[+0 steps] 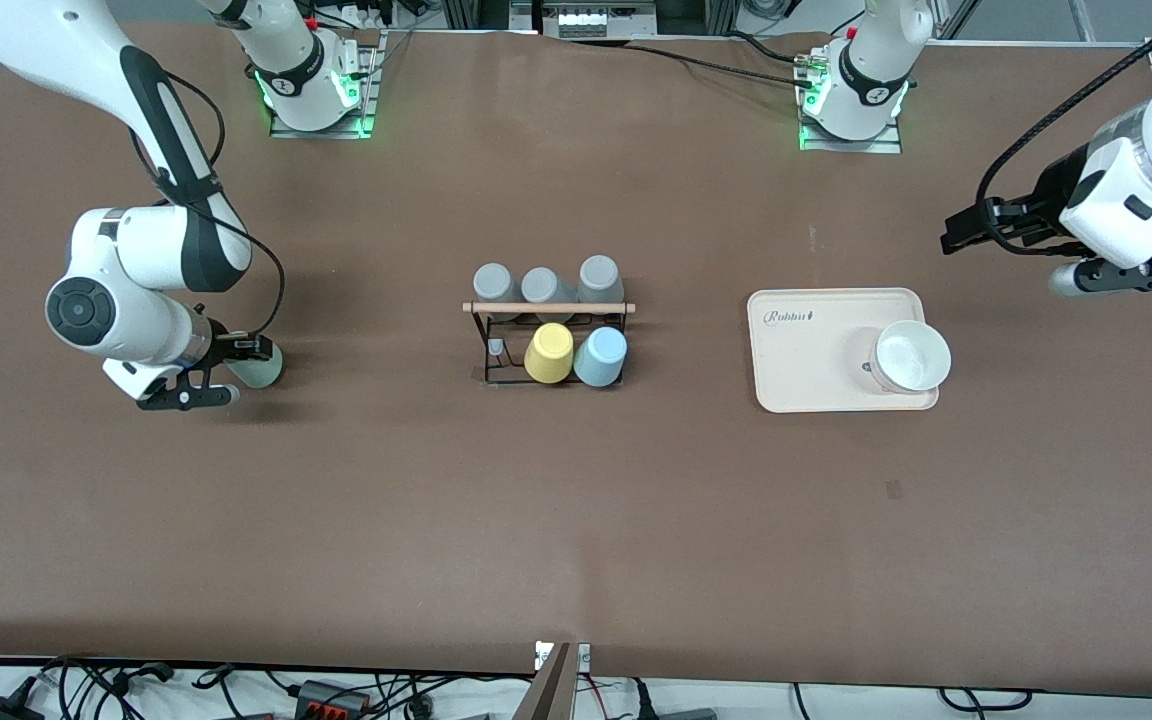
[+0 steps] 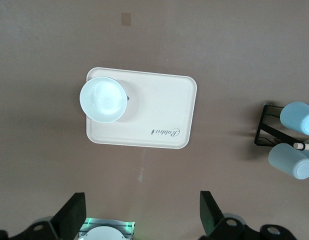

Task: Hang scattered cups on rack with three cups
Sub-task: 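Grasp the pale teal cup with the right gripper and lift it, then carry the teal cup with the right gripper onto the rack peg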

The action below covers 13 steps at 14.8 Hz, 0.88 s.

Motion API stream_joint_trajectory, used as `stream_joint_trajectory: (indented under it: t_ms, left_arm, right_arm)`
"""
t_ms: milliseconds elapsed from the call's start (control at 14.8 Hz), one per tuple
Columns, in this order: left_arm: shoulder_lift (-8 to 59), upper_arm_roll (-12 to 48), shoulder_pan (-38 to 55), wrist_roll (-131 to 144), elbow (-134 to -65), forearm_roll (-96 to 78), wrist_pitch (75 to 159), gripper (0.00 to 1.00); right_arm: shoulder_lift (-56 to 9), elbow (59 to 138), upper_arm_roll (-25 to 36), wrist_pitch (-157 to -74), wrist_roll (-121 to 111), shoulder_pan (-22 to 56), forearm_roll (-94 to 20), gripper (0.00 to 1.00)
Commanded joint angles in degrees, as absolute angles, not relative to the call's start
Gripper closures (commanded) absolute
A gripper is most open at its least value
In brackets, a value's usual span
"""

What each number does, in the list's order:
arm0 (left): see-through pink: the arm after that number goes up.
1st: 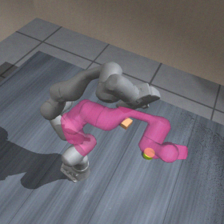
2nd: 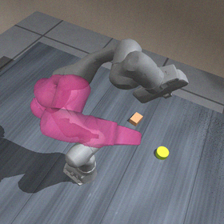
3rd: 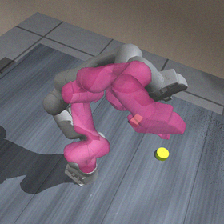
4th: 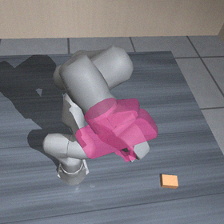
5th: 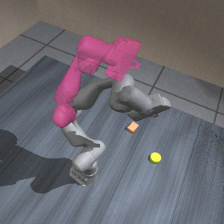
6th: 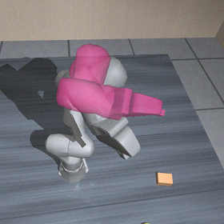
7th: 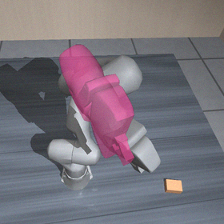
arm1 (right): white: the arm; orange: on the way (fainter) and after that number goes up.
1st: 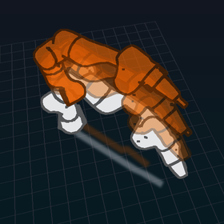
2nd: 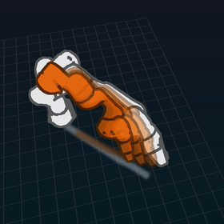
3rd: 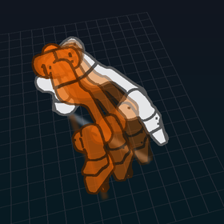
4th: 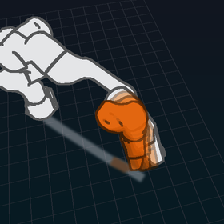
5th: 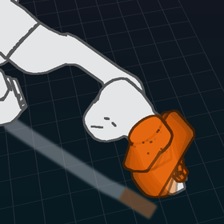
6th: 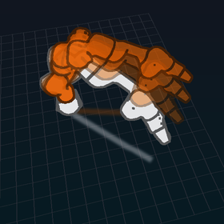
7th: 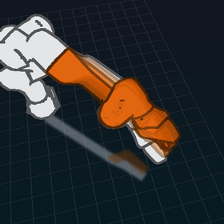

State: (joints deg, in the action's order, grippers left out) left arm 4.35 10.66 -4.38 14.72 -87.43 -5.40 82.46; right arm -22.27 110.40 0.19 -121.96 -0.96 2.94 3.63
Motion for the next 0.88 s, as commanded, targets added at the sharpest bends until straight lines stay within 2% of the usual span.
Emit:
stream_joint_trajectory:
  t_ms: [0,135,338,811]
  left_arm:
    - [4.4,11.6,-4.7,14.0,-87.0,-4.3,81.6,0.00]
    - [4.5,11.6,-4.7,14.0,-87.0,-4.3,81.3,0.00]
    - [4.4,12.6,-4.2,14.1,-87.4,-4.2,81.0,0.00]
    - [4.5,13.5,-4.4,14.6,-87.5,-4.3,80.8,0.00]
  right_arm:
    - [-22.2,99.9,-3.3,-112.0,-0.9,3.9,2.6,0.80]
    - [-22.2,95.7,-5.1,-111.4,1.2,6.8,1.9,0.80]
    - [-22.1,91.9,-4.9,-109.0,11.1,15.5,2.7,0.80]
    - [-25.7,84.3,-5.1,-108.2,28.5,25.5,1.1,0.79]
